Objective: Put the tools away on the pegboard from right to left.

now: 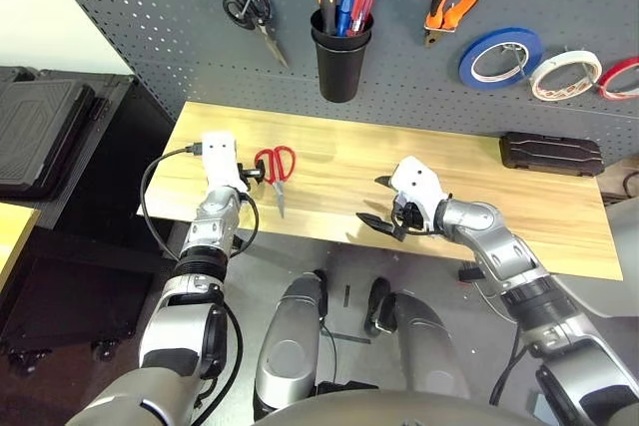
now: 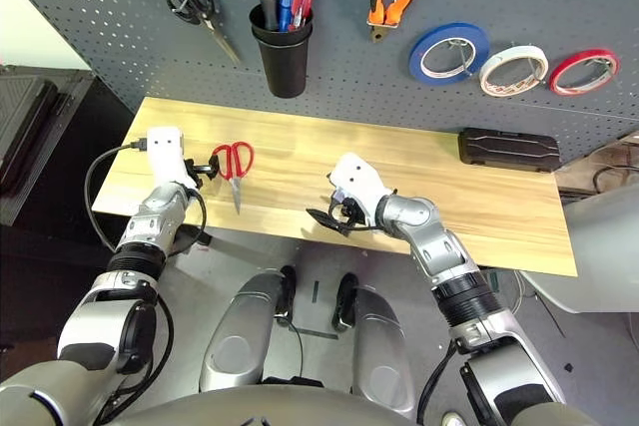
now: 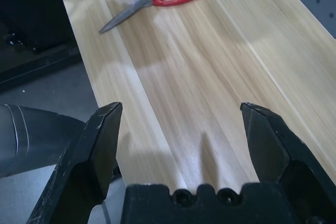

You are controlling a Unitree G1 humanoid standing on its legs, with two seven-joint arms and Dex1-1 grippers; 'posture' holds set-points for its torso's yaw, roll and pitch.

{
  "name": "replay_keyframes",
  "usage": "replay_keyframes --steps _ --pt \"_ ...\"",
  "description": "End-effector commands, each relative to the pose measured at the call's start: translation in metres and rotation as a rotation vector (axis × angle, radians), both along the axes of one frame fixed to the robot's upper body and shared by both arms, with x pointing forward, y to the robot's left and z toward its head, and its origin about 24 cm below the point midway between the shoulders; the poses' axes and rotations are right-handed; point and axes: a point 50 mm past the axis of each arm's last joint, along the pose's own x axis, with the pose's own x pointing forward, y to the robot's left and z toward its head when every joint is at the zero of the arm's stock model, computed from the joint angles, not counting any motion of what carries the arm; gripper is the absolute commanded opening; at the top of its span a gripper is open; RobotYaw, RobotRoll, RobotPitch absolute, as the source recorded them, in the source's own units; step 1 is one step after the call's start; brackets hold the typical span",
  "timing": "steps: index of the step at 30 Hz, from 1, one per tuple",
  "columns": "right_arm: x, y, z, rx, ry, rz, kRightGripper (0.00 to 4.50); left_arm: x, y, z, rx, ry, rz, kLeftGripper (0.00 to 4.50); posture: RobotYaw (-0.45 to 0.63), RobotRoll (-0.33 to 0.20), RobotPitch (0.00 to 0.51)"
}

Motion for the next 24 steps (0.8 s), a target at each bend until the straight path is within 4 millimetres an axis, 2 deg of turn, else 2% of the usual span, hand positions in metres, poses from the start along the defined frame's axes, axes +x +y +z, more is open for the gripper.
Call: replay_keyframes --steps 1,13,16,24 --pt "-0.005 0.0 -0.002 -0.007 0.014 -0.005 4.5 -0.004 0.002 -0.013 0.046 0.061 0.026 4.47 0.19 0.0 0.299" --pt "-0.005 -0.007 0.003 -0.031 0.009 -0.017 4.5 -0.006 -0.004 -0.027 0.058 0.151 0.011 4.47 0.17 0.0 0.285" --pt "-0.005 -0.009 0.004 -0.036 0.011 -0.015 4.5 -0.007 -0.006 -0.029 0.056 0.158 0.008 3.52 0.17 0.0 0.28" --pt "-0.005 -0.009 0.004 -0.039 0.011 -0.001 4.5 -0.007 -0.011 -0.031 0.024 0.139 0.001 0.27 0.18 0.0 0.272"
